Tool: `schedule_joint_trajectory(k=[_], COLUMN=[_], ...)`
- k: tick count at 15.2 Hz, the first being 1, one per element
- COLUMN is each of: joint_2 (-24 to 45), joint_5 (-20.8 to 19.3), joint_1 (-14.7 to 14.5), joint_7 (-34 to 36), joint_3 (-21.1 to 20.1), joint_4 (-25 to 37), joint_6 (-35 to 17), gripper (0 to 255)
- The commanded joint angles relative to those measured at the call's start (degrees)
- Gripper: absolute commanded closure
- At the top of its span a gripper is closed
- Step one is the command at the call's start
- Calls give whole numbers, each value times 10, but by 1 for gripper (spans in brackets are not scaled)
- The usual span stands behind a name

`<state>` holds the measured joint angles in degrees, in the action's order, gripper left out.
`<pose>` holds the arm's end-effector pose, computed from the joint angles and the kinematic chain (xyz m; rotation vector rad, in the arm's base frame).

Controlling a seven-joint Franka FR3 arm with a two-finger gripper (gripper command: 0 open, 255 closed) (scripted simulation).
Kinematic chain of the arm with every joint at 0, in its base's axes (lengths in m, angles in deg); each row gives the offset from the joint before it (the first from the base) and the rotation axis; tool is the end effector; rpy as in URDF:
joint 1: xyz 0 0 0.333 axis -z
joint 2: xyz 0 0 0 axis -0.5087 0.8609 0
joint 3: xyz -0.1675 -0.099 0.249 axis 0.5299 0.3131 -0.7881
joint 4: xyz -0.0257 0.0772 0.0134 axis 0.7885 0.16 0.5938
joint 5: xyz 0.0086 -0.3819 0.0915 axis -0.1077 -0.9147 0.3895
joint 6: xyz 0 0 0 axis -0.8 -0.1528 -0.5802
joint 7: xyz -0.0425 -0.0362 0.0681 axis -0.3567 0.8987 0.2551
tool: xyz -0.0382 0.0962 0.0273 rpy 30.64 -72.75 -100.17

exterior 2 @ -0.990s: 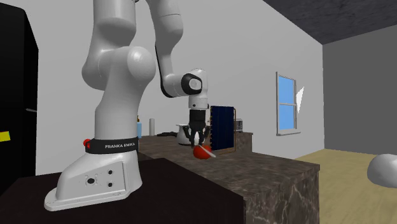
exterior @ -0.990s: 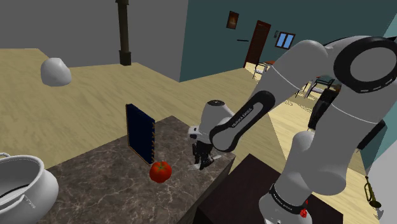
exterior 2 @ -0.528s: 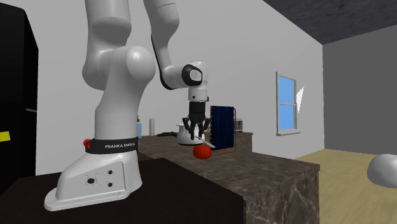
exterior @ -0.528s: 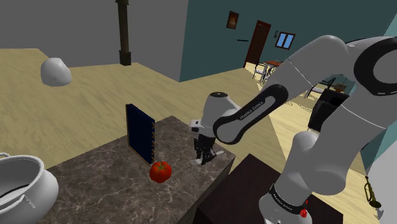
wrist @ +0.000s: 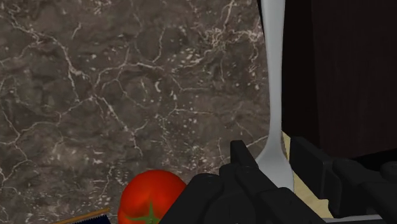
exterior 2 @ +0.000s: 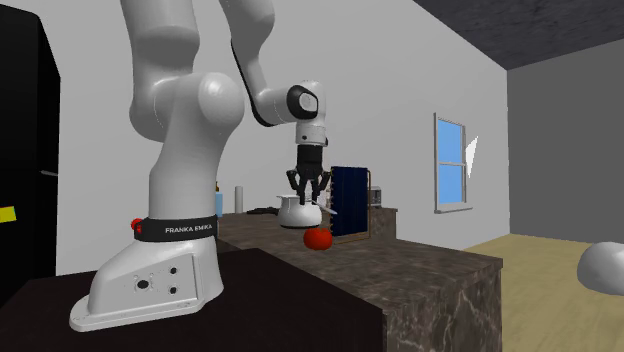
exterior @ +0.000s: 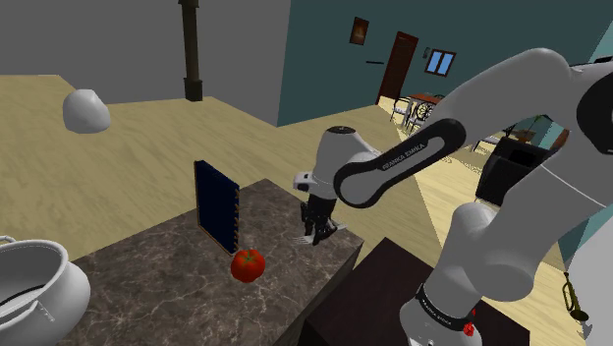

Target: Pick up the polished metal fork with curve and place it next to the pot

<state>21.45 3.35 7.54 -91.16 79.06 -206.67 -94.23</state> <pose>0.3639 0.1249 0.3076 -2.3679 -2.0016 -0.0343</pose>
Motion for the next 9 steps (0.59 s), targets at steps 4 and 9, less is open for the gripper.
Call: schedule_joint_trajectory(k=[4, 9], joint_2=[-37, -67], joint_5=[-6, -9], joint_1=[4, 5], joint_7=[3, 7], joint_3=[-1, -3], joint_4=[14, 32], joint_6=[51, 100], gripper=[255, 255])
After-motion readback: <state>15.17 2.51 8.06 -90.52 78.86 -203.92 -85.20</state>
